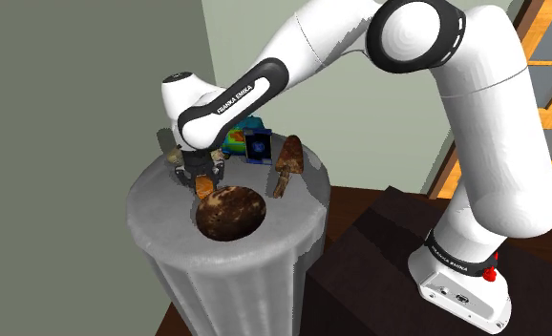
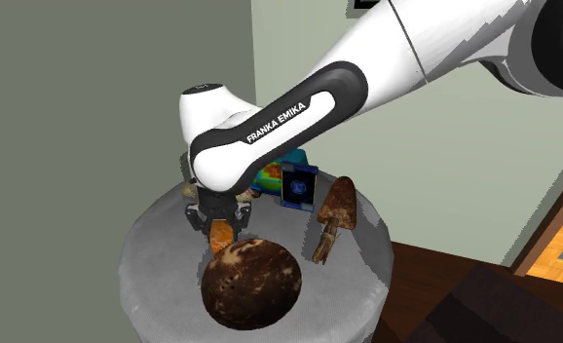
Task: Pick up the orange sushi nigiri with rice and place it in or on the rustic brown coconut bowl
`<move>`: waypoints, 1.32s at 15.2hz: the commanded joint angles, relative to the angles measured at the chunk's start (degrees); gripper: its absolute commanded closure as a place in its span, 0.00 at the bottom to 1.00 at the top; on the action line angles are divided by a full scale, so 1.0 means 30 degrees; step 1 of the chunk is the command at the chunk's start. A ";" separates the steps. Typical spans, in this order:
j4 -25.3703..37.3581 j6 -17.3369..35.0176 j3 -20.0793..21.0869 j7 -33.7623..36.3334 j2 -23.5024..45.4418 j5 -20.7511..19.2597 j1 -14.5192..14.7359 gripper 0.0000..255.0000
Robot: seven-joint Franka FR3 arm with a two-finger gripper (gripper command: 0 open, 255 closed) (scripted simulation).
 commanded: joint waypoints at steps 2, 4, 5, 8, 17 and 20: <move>0.0113 -0.0540 0.0119 -0.0079 -0.0436 0.0168 -0.0059 1.00; 0.0245 -0.0919 0.0189 -0.0144 -0.0695 0.0276 -0.0100 1.00; 0.0317 -0.1112 0.0223 -0.0176 -0.0820 0.0329 -0.0118 1.00; 0.0564 -0.1699 0.0317 -0.0270 -0.1178 0.0483 -0.0168 1.00; 0.1568 -0.3553 0.0548 -0.0526 -0.2079 0.0891 -0.0260 1.00; -0.0639 -0.2848 0.0827 -0.0332 -0.3635 0.1288 -0.0494 1.00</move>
